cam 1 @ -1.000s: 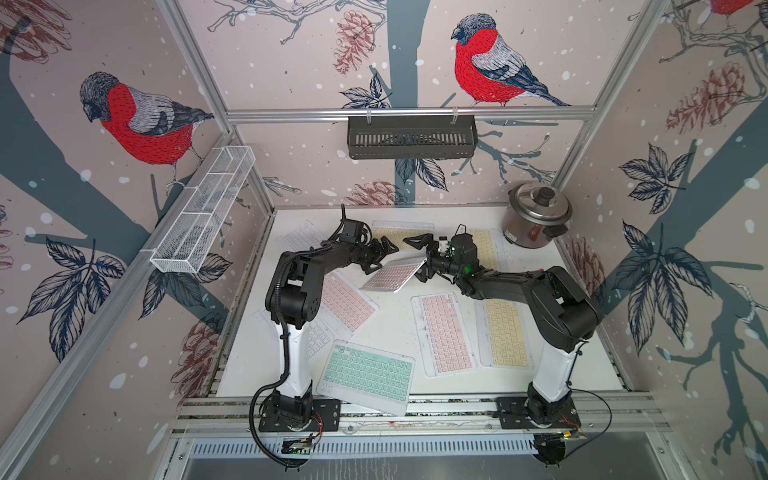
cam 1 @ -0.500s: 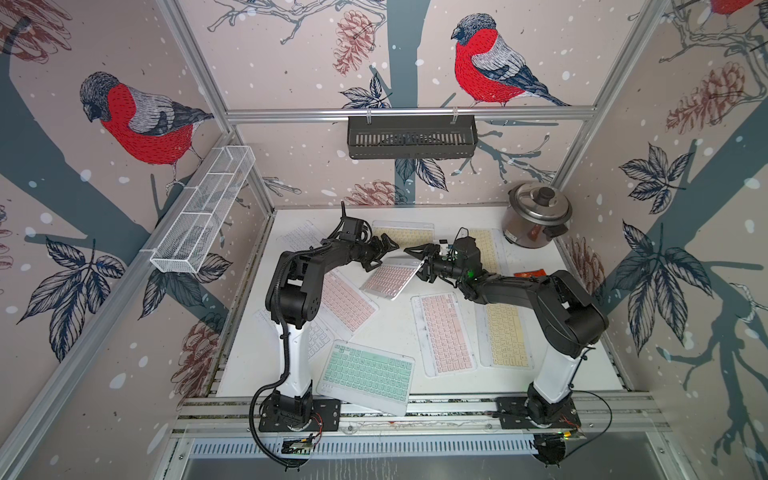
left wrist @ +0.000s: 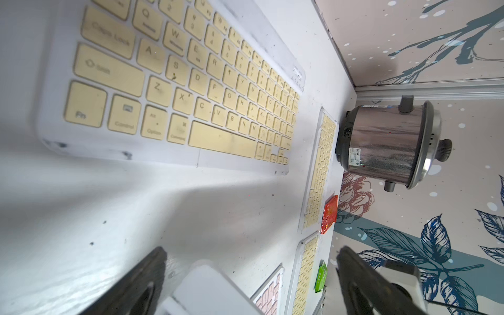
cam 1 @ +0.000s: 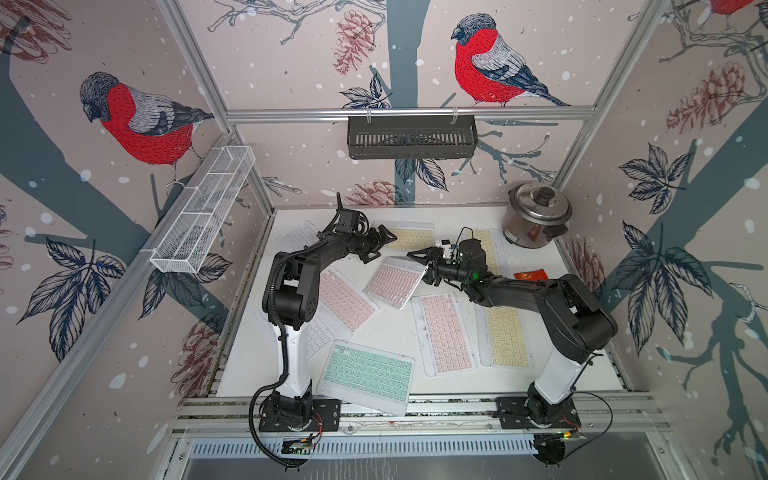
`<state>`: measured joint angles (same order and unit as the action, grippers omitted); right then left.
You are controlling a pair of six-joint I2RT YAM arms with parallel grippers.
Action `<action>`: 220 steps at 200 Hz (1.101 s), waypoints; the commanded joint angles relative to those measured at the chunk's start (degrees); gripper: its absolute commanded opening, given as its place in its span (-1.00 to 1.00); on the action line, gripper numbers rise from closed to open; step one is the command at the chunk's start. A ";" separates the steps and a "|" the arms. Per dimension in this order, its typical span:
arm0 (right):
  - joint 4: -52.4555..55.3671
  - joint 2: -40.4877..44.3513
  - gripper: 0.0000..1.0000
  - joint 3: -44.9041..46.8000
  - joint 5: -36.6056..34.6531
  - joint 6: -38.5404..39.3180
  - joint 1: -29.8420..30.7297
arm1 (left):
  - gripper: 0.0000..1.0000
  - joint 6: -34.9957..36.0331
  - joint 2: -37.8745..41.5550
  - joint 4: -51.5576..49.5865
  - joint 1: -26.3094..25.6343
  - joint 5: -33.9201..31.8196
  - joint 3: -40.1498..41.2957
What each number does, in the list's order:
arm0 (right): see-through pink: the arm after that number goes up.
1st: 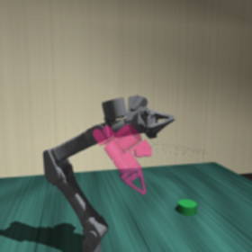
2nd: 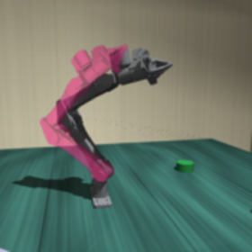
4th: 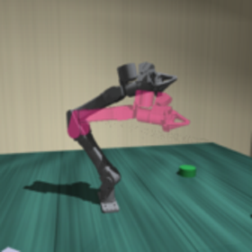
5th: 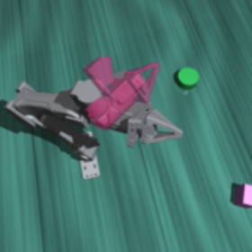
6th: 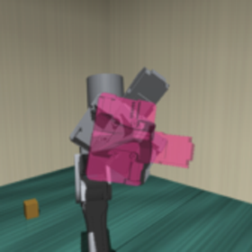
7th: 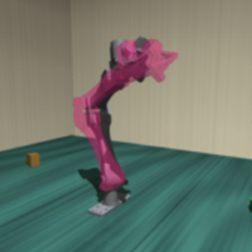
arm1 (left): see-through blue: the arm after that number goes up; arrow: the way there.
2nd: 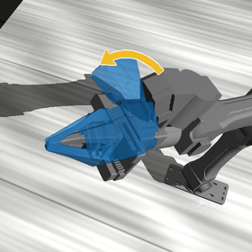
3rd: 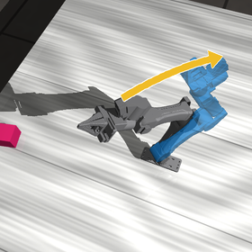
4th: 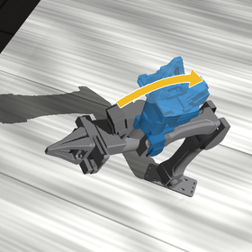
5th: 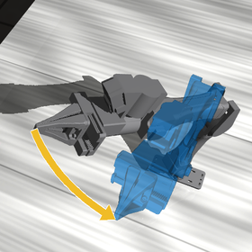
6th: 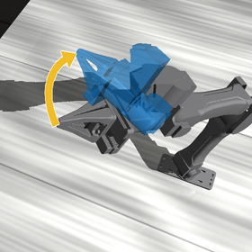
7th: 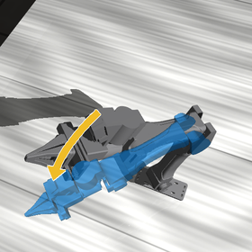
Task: Stack the numeric keypads
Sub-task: Pick up the numeric keypad from the center of the board.
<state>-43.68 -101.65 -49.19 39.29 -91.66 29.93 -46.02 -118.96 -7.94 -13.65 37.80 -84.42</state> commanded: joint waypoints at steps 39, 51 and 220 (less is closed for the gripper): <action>-4.48 -0.73 -0.89 -1.49 2.90 0.03 -2.45 | 0.95 0.56 3.81 -1.96 3.42 3.97 1.18; -5.12 -1.41 -0.89 -2.32 3.44 -0.10 -3.26 | 0.95 -0.28 4.94 -0.61 4.36 6.02 3.28; -12.45 -6.72 -0.81 -8.36 3.25 -5.23 -6.73 | 0.52 -49.53 16.77 64.50 -3.49 0.04 42.98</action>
<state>-51.05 -109.06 -57.89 42.87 -95.20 22.98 -86.24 -100.84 41.50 -16.38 42.04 -42.83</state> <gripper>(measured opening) 0.542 0.844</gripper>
